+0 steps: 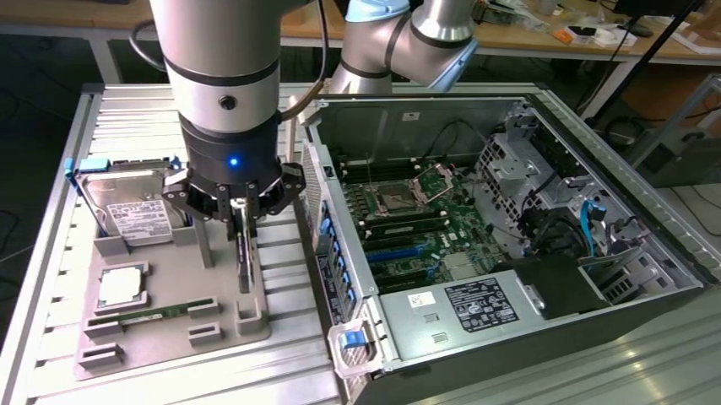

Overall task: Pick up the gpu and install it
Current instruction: 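Pick up the gpu and move the gpu toward the slot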

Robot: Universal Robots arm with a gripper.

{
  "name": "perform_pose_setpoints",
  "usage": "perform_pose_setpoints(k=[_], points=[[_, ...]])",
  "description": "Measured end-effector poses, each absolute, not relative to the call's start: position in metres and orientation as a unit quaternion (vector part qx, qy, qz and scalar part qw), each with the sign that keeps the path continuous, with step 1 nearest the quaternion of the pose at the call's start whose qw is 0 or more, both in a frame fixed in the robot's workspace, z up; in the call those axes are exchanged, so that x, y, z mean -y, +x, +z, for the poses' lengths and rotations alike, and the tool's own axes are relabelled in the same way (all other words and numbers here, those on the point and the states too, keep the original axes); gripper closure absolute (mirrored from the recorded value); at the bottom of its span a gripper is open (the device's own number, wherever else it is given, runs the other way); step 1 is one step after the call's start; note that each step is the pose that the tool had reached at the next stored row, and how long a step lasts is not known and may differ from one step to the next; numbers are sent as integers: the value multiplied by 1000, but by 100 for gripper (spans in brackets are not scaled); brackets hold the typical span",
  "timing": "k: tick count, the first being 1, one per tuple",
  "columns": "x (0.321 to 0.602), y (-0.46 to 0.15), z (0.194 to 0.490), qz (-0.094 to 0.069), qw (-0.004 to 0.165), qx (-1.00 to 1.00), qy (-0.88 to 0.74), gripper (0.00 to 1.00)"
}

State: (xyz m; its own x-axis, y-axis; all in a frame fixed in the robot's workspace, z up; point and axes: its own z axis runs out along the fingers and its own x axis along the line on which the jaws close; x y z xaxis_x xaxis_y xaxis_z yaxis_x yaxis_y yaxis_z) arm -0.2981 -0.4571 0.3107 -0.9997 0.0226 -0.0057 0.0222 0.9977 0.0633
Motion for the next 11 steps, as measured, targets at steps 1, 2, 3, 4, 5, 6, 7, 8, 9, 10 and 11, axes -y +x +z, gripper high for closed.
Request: perform_pose_setpoints(k=[1,2,3,4,5,6,7,8,9,10,11], points=[[457,-298,311,32,3,-999,11,73],[457,-298,311,32,3,-999,11,73],[457,-298,312,32,3,-999,11,73],[457,-298,312,32,3,-999,11,73],[457,-298,313,32,3,-999,11,73],[457,-298,313,32,3,-999,11,73],[457,-298,314,32,3,-999,11,73],[457,-298,314,32,3,-999,11,73],[457,-298,315,32,3,-999,11,73],[457,-298,315,32,3,-999,11,73],[457,-298,316,32,3,-999,11,73]])
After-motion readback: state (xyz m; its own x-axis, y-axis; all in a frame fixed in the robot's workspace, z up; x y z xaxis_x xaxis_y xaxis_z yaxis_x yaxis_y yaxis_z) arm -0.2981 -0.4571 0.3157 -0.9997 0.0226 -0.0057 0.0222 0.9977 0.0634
